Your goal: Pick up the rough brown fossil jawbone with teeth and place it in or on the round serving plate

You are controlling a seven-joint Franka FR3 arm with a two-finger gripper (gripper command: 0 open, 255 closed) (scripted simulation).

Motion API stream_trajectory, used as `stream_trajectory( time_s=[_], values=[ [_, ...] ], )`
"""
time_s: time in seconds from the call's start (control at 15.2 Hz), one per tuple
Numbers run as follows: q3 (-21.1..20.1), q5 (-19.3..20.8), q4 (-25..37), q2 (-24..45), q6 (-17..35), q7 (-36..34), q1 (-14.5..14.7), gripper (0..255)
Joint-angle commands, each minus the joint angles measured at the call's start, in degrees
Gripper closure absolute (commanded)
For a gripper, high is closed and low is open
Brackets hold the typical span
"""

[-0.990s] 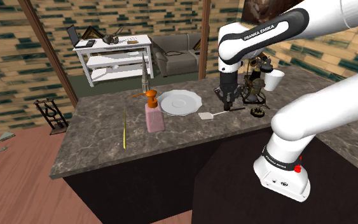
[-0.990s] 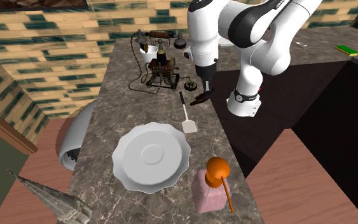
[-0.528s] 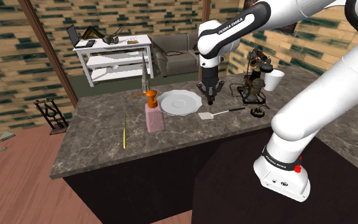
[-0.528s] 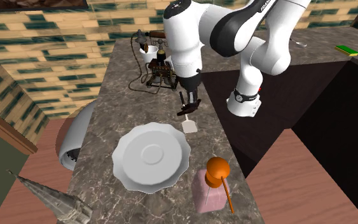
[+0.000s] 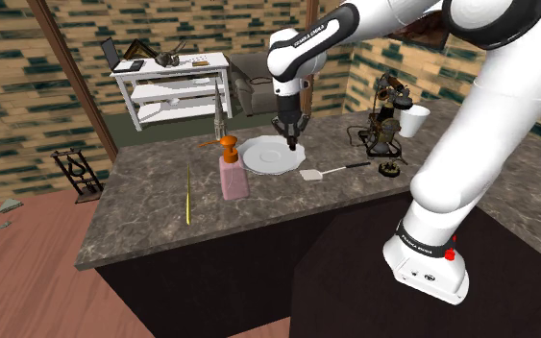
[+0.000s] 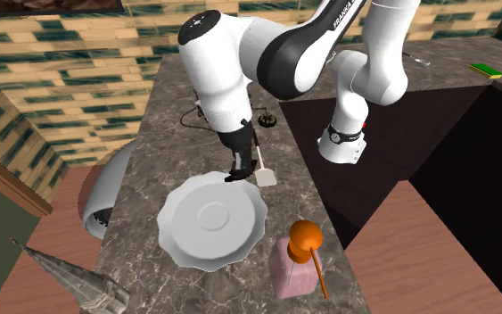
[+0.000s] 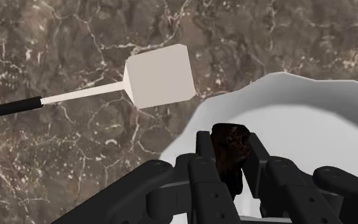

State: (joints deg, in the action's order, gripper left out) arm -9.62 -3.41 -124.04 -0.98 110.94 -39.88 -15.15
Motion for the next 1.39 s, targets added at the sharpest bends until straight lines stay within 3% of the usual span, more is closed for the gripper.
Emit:
stream_trajectory(
  time_s=[0.0,0.4,1.32],
  values=[
    [-0.42,0.61,5.88,4.27,-1.61,-1.22,0.38,255],
    [-0.97,2.6,22.66,16.6,-6.13,-4.07,1.89,255],
    [-0.7,3.35,17.7,21.05,3.23,-4.14,2.14,255]
  ],
)
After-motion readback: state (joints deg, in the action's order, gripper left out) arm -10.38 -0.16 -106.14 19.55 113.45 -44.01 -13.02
